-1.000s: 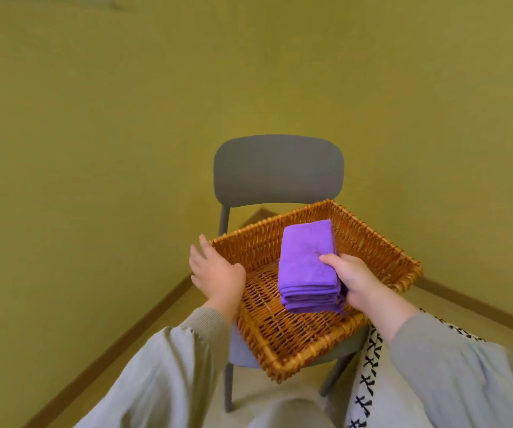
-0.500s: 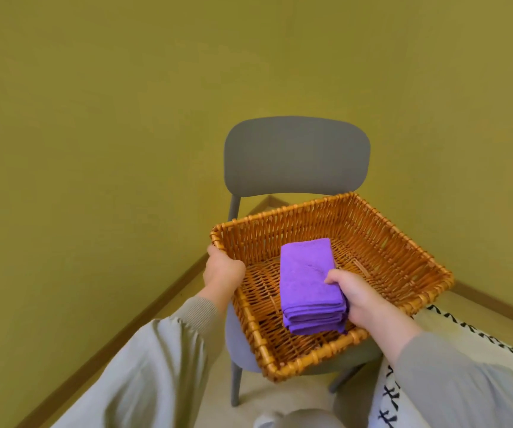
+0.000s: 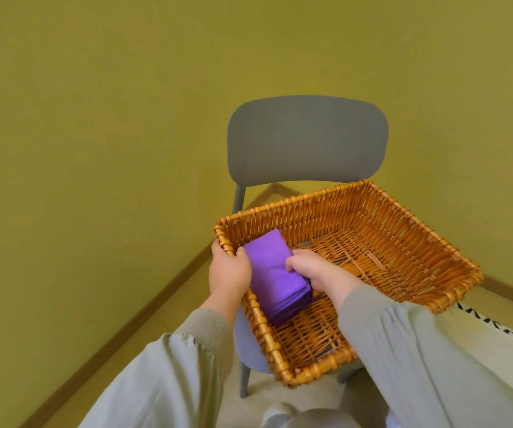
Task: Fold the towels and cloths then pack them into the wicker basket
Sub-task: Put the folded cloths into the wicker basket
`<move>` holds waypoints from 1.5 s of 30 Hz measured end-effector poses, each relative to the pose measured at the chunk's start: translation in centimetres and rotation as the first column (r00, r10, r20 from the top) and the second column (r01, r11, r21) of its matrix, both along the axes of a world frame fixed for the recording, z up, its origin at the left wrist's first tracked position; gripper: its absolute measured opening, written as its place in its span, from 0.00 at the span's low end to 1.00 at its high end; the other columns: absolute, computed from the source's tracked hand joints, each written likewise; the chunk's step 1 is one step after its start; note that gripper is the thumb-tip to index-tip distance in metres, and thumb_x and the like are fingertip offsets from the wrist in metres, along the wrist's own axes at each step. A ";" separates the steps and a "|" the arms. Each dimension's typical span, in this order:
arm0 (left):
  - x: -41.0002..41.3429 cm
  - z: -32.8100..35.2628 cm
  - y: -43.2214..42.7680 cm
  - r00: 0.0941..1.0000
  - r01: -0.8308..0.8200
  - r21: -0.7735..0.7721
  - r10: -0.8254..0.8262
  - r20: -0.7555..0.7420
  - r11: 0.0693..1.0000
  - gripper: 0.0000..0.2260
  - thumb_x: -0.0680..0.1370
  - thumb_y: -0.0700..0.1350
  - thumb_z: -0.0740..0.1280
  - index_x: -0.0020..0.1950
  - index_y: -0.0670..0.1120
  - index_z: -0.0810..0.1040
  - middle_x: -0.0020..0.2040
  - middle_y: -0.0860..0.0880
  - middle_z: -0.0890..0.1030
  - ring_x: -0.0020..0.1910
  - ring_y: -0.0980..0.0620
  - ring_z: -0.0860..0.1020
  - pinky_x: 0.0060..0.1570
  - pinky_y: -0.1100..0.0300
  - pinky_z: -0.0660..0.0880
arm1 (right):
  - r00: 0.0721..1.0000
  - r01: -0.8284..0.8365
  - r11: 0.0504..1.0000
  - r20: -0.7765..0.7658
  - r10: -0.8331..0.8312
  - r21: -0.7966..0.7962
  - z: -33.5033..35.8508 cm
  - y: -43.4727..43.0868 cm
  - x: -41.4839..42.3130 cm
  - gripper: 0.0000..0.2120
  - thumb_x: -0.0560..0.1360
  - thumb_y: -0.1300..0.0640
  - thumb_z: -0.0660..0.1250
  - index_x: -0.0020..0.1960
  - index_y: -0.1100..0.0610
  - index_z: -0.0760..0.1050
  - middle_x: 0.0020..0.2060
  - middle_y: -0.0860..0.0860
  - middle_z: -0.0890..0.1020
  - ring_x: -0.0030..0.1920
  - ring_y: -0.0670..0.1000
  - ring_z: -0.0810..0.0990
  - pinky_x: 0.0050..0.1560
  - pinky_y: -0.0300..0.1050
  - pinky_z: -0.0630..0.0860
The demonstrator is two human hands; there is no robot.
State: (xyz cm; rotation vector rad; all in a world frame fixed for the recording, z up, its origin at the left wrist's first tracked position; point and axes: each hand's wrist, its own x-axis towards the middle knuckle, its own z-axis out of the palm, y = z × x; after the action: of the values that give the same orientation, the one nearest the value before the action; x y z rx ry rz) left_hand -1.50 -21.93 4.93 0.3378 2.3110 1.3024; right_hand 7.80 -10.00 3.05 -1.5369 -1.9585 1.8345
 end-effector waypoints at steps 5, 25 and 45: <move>-0.2 -0.7 0.3 1.000 -0.002 -0.002 0.002 -0.021 1.000 0.20 0.80 0.48 0.59 0.71 0.46 0.64 0.60 0.43 0.78 0.60 0.39 0.75 0.57 0.52 0.70 | 0.999 0.003 0.995 0.054 0.002 -0.099 -2.0 0.3 -1.7 0.10 0.72 0.73 0.55 0.39 0.62 0.69 0.35 0.59 0.74 0.33 0.55 0.74 0.34 0.39 0.69; -0.2 -0.4 0.6 1.000 0.010 -0.015 -0.010 0.000 1.000 0.20 0.78 0.44 0.58 0.71 0.48 0.64 0.51 0.48 0.78 0.52 0.43 0.77 0.53 0.51 0.74 | 0.160 -0.958 0.282 0.720 0.676 -0.053 0.2 -1.8 0.1 0.17 0.72 0.66 0.57 0.55 0.60 0.79 0.53 0.57 0.82 0.54 0.57 0.79 0.47 0.46 0.74; -0.2 -0.5 0.7 1.000 0.014 -0.058 -0.015 -0.022 0.998 0.19 0.77 0.43 0.58 0.68 0.47 0.66 0.52 0.46 0.79 0.51 0.42 0.77 0.53 0.49 0.74 | 0.340 -0.937 0.064 0.854 0.393 0.344 1.8 -2.7 0.2 0.19 0.70 0.51 0.70 0.57 0.58 0.76 0.54 0.56 0.78 0.58 0.58 0.76 0.54 0.48 0.74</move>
State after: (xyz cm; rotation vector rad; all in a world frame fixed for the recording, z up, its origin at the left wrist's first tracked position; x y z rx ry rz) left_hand -1.75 -21.28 4.39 0.3512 2.3548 1.2284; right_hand 8.04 -12.66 4.85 -0.6584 -3.5366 -0.1191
